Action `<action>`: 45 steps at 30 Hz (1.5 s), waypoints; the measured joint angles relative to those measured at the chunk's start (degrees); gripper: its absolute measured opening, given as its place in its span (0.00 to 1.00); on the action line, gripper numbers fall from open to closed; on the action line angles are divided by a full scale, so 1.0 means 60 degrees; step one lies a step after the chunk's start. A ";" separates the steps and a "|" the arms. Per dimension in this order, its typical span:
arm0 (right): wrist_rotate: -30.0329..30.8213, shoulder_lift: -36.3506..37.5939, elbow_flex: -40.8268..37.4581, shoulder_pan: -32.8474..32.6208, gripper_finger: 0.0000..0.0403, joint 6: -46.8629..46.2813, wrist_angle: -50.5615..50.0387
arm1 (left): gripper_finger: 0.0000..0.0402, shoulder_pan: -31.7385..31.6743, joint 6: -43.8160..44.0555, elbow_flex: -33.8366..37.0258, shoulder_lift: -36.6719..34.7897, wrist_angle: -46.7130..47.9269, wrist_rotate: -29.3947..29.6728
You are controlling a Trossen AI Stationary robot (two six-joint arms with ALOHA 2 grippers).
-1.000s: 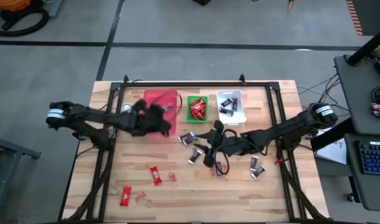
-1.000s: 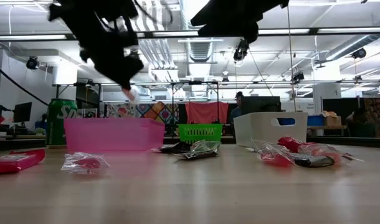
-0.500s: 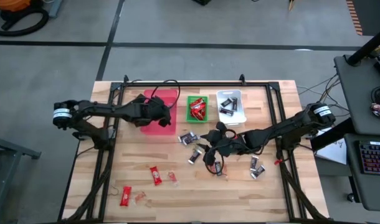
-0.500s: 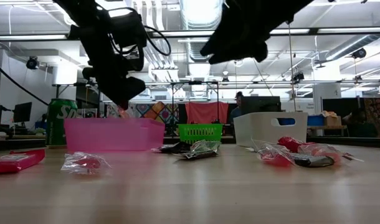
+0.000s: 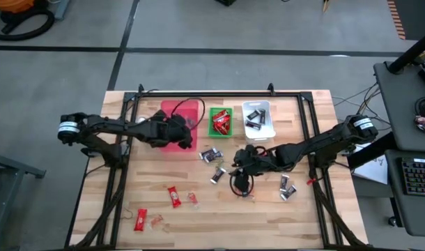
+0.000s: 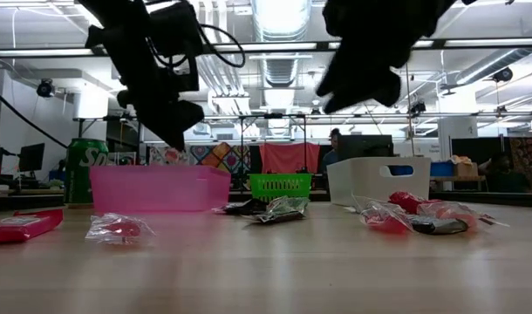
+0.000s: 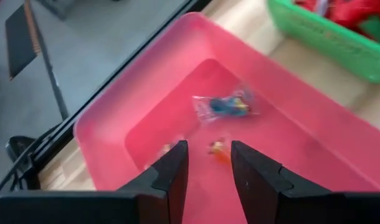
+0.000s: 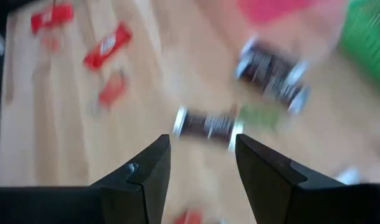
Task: Sort candy
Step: Put the red chocolate into the green bin
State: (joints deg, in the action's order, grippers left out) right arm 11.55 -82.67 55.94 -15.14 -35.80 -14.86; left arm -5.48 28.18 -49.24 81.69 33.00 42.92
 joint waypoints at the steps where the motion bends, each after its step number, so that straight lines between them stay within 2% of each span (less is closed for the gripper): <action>1: -0.0276 0.0000 0.0000 -0.0030 0.43 -0.0270 -0.0323 | 0.26 0.0183 0.0000 -0.0030 0.0000 0.0002 0.0000; 7: -0.0807 0.0004 0.0000 -0.0279 0.42 -0.2212 -0.2200 | 0.26 0.1426 0.0000 -0.0281 -0.0011 -0.0106 0.0030; 13: -0.1485 0.0004 0.0000 -0.0547 0.42 -0.4566 -0.4711 | 0.26 0.2476 -0.0161 -0.0602 -0.0011 -0.0113 0.0702; 17: -0.1714 0.0004 0.0000 -0.0757 0.42 -0.5385 -0.6367 | 0.26 0.2891 -0.0433 -0.0739 -0.0011 -0.0142 0.0758; 18: -0.1726 0.0004 0.0000 -0.0804 0.43 -0.5236 -0.6681 | 0.26 0.2962 -0.0431 -0.0739 -0.0011 -0.0146 0.0758; 20: -0.1507 0.0004 -0.0002 -0.0917 0.42 -0.3982 -0.6996 | 0.26 0.3104 -0.0379 -0.0728 -0.0011 -0.0150 0.0719; 24: -0.0202 0.0004 -0.0105 -0.1348 0.42 -0.1314 -0.6763 | 0.26 0.3435 -0.0186 -0.0713 0.0004 -0.0245 0.0479; 27: 0.1204 0.0005 -0.0209 -0.1433 0.42 -0.0276 -0.6480 | 0.26 0.3782 -0.0119 -0.0713 0.0004 -0.0325 0.0422; 30: 0.1766 0.0007 -0.0322 -0.1213 0.42 0.0349 -0.6366 | 0.26 0.4138 -0.0073 -0.0710 0.0004 -0.0335 0.0417; 39: 0.1812 0.0007 -0.1050 -0.0259 0.42 0.2470 -0.4424 | 0.26 0.4759 -0.0033 -0.0706 0.0007 -0.0424 0.0398; 45: 0.1608 0.0007 -0.1323 0.0445 0.42 0.2953 -0.4093 | 0.26 0.4847 -0.0033 -0.0706 0.0007 -0.0476 0.0399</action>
State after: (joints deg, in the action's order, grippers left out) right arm 21.20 -82.63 48.00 -12.47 -18.08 -39.42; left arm 23.59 27.99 -53.47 81.73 30.14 45.31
